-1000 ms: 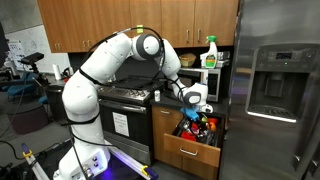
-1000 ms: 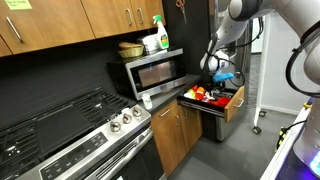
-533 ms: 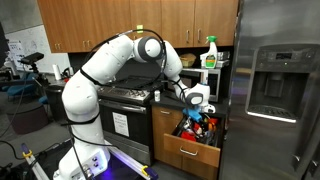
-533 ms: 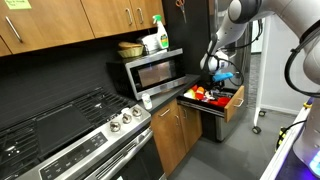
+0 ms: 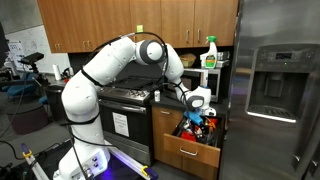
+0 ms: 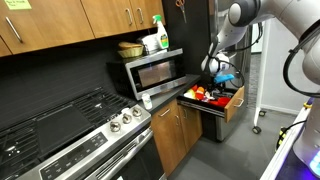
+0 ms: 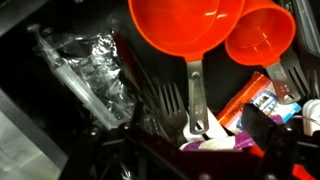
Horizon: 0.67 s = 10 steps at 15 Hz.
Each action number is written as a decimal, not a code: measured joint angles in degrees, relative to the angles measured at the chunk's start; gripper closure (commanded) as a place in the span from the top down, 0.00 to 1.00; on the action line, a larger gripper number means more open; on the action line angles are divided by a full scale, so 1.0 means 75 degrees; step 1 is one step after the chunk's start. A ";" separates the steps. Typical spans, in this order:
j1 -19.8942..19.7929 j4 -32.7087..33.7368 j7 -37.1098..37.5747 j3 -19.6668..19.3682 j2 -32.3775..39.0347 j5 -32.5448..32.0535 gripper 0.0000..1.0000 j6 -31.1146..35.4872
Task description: Remove the red pot out of the drawer
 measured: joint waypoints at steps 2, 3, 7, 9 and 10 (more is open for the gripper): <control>-0.0014 0.0043 -0.0028 0.0003 0.0072 0.0000 1.00 0.0001; -0.0023 0.0068 -0.0038 0.0007 0.0110 0.0000 1.00 0.0001; -0.0039 0.0141 -0.0078 0.0018 0.0227 0.0000 1.00 0.0002; -0.0039 0.0170 -0.0081 0.0025 0.0281 0.0000 1.00 0.0003; -0.0039 0.0189 -0.0082 0.0026 0.0309 0.0000 1.00 0.0005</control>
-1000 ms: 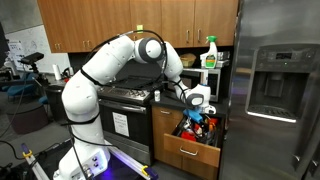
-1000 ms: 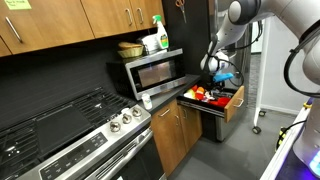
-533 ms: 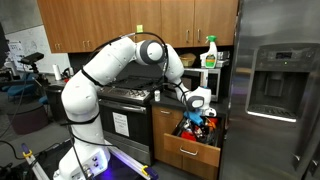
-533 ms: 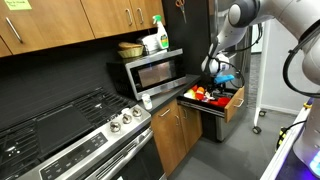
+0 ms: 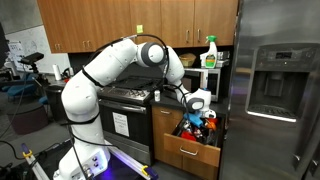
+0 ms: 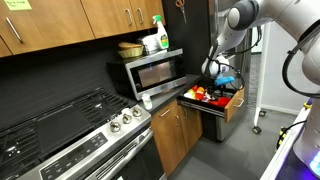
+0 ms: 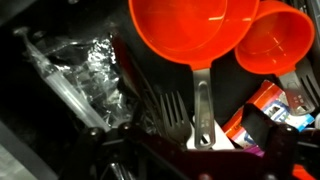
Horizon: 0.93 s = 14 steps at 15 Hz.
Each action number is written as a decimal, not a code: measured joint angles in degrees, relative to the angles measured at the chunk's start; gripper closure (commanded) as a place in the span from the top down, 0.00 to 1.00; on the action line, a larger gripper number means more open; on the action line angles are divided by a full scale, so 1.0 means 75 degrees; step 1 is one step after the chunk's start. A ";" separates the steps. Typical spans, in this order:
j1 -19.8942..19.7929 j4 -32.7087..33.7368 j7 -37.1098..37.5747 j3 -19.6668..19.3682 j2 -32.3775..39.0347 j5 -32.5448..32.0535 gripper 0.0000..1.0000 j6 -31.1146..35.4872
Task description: Remove the red pot out of the drawer
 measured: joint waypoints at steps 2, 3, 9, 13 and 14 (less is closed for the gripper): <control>-0.0001 0.0030 -0.0001 0.0000 0.0031 0.0000 0.75 0.0001; -0.0001 0.0042 -0.0001 0.0000 0.0038 0.0000 0.75 0.0001; -0.0009 0.0104 -0.0004 0.0001 0.0047 0.0000 0.33 0.0009; -0.0017 0.0135 -0.0005 0.0001 0.0047 0.0000 0.02 0.0018; -0.0017 0.0137 -0.0005 0.0001 0.0047 0.0000 0.03 0.0024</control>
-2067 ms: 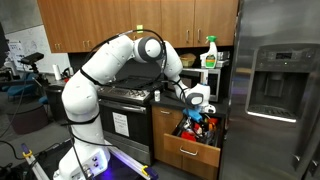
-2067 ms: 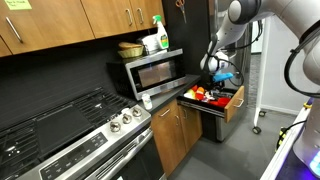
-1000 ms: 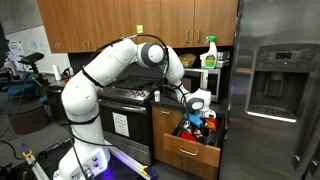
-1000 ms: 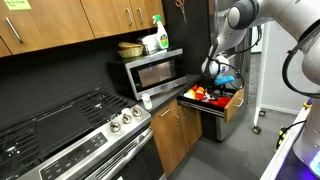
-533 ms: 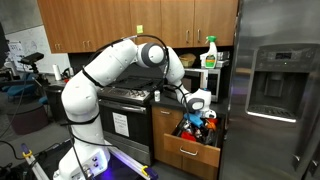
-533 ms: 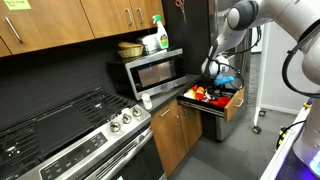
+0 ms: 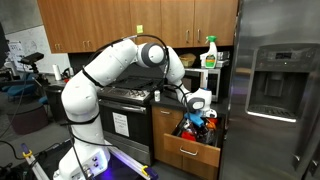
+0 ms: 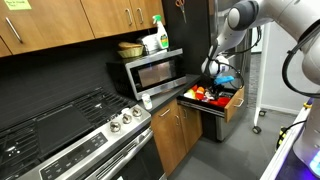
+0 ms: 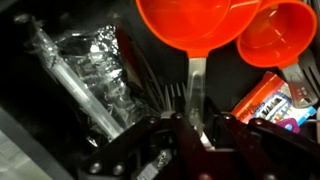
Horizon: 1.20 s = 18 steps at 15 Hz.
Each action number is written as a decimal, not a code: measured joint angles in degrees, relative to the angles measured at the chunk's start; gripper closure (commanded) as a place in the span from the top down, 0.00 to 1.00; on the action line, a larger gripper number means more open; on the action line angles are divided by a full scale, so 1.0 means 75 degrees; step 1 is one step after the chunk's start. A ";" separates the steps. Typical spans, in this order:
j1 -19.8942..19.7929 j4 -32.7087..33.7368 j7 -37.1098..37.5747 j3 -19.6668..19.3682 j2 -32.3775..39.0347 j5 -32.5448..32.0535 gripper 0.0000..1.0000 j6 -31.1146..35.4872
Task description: Remove the red pot out of the drawer
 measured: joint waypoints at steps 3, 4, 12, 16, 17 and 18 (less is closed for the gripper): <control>-0.0008 0.0007 0.0000 0.0000 0.0000 0.0000 0.05 0.0033; -0.0009 0.0010 0.0000 0.0000 0.0000 0.0000 0.05 0.0043; 0.0007 0.0005 0.0005 0.0000 -0.0061 -0.0012 0.05 0.0042; 0.0081 -0.0009 0.0019 0.0000 -0.0197 -0.0017 0.05 -0.0035; 0.0106 -0.0018 0.0025 -0.0002 -0.0254 -0.0022 0.05 -0.0079; 0.0130 -0.0021 0.0028 -0.0005 -0.0305 -0.0023 0.05 -0.0117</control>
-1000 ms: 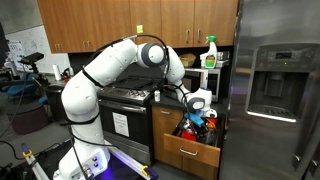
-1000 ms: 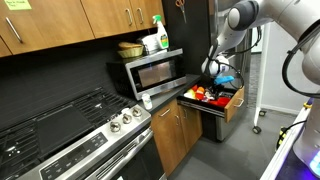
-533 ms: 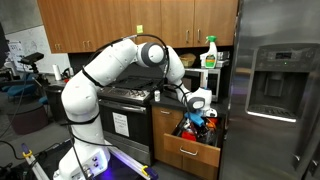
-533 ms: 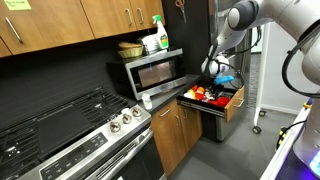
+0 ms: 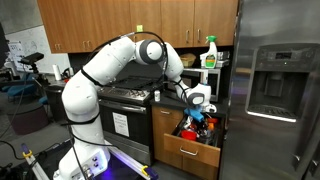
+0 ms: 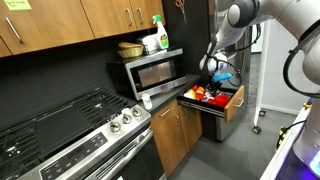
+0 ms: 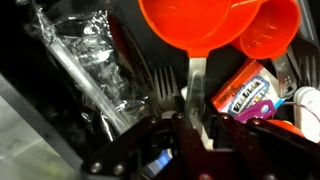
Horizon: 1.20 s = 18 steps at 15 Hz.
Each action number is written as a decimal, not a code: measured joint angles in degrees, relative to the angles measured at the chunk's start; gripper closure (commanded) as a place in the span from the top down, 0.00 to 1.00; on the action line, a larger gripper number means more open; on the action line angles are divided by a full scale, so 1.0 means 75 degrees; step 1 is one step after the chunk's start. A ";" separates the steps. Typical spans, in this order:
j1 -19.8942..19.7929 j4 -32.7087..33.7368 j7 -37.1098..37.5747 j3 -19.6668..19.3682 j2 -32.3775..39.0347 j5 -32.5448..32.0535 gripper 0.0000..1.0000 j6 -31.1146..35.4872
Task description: Remove the red pot out of the drawer
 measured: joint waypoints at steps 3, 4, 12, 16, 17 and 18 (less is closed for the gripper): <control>0.0075 -0.0014 0.0044 -0.0037 -0.0177 -0.0005 0.05 -0.0117; 0.0099 -0.0019 0.0066 -0.0056 -0.0242 -0.0006 0.05 -0.0167; 0.0389 -0.0191 0.0330 -0.0169 -0.0768 -0.0023 0.05 -0.0884; 0.0551 -0.0269 0.0439 -0.0232 -0.0954 -0.0065 0.05 -0.1188; 0.0589 -0.0278 0.0468 -0.0253 -0.0983 -0.0090 0.05 -0.1269; 0.0619 -0.0289 0.0500 -0.0263 -0.1011 -0.0124 0.05 -0.1352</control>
